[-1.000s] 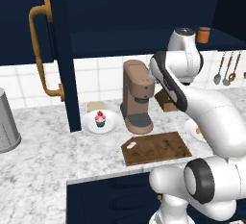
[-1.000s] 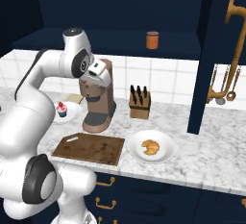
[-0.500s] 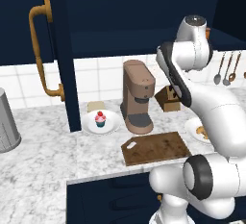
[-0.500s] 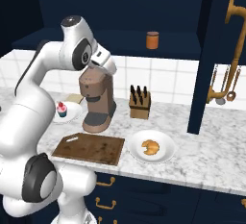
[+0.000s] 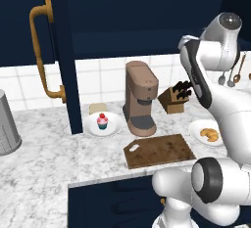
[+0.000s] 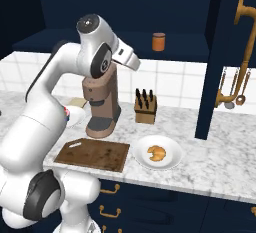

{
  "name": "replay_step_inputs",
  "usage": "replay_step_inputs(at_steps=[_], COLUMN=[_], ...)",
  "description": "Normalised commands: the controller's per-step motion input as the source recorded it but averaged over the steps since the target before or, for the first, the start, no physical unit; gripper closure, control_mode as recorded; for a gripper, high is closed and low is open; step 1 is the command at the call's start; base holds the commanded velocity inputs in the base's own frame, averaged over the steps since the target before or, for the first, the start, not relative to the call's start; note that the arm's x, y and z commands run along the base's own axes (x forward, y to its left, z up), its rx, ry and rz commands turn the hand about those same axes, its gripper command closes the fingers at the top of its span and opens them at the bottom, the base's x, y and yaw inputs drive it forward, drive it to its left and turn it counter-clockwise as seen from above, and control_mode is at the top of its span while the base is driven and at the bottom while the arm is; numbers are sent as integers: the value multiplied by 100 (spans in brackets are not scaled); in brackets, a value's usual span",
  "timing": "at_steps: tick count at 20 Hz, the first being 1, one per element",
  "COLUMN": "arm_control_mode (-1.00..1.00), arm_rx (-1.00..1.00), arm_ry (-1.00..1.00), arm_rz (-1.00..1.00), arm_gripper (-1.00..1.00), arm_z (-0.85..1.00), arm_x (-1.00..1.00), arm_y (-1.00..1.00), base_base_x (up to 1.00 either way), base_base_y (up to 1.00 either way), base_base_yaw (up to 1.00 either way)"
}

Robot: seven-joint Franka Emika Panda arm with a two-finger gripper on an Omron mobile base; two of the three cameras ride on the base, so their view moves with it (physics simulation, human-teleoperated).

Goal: From the different types of pastries on the counter, select a croissant and place it on the cutting board. Then retrieve a jar of jam from the cabinet and place it alongside the croissant on the cutting board.

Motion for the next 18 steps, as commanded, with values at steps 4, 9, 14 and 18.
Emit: replay_step_inputs(at_steps=[4, 9, 14, 18], arm_control_mode=[-100, -100, -100, -100], arm_rx=[-8, -5, 0, 1], arm_ry=[1, 14, 1, 0], arm_rz=[-17, -16, -5, 0], arm_gripper=[-100, -100, -100, -100], arm_z=[37, 54, 48, 32], arm_x=[14, 19, 8, 0], arm_y=[-7, -10, -29, -31], base_base_x=[0, 0, 0, 0], base_base_y=[0, 0, 0, 0], base_base_yaw=[0, 0, 0, 0])
